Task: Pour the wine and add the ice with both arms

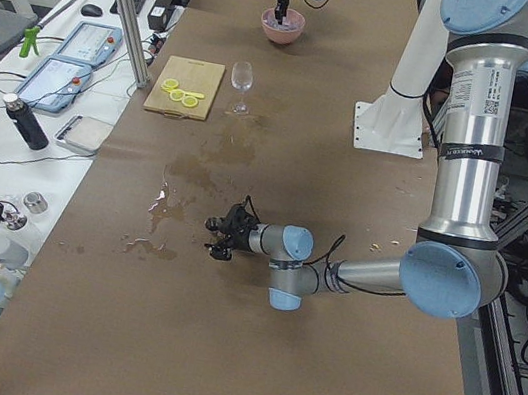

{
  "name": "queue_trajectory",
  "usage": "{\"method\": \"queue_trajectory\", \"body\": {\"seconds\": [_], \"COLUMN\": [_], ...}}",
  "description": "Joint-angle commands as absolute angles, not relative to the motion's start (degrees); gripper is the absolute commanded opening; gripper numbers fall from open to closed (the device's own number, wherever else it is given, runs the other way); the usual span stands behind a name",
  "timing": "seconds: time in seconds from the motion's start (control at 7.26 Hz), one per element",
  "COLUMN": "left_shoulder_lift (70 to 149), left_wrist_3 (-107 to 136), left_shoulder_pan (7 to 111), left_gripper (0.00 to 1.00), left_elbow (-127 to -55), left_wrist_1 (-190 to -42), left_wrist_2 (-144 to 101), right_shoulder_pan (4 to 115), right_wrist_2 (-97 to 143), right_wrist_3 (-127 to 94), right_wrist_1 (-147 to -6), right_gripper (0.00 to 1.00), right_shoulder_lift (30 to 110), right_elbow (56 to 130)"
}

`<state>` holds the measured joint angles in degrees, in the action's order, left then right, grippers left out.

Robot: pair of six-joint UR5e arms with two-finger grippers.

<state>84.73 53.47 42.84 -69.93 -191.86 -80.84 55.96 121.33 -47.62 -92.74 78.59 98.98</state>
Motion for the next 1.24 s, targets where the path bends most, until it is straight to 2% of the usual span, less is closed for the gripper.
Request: {"method": "queue_trajectory", "body": {"seconds": [0.0, 0.28, 1.1], "left_shoulder_lift": [84.6, 84.7, 86.6], "left_wrist_3": [53.5, 53.6, 53.4], "left_shoulder_pan": [39.9, 39.7, 39.6], "left_gripper": [0.93, 0.85, 0.8], "left_elbow": [-69.5, -69.4, -68.5], "left_wrist_1": [-191.9, -192.0, -192.0], "left_wrist_2": [-77.2, -75.9, -72.1], "right_shoulder_pan": [56.5, 56.7, 56.3], "right_wrist_2": [121.1, 121.1, 121.1], "right_wrist_3": [-47.6, -47.6, -47.7], "right_wrist_1": [-92.8, -92.8, -92.9], "right_gripper": [0.59, 0.4, 0.49], "right_shoulder_lift": [78.5, 78.9, 78.7], "right_elbow": [99.8, 99.8, 99.8]}}
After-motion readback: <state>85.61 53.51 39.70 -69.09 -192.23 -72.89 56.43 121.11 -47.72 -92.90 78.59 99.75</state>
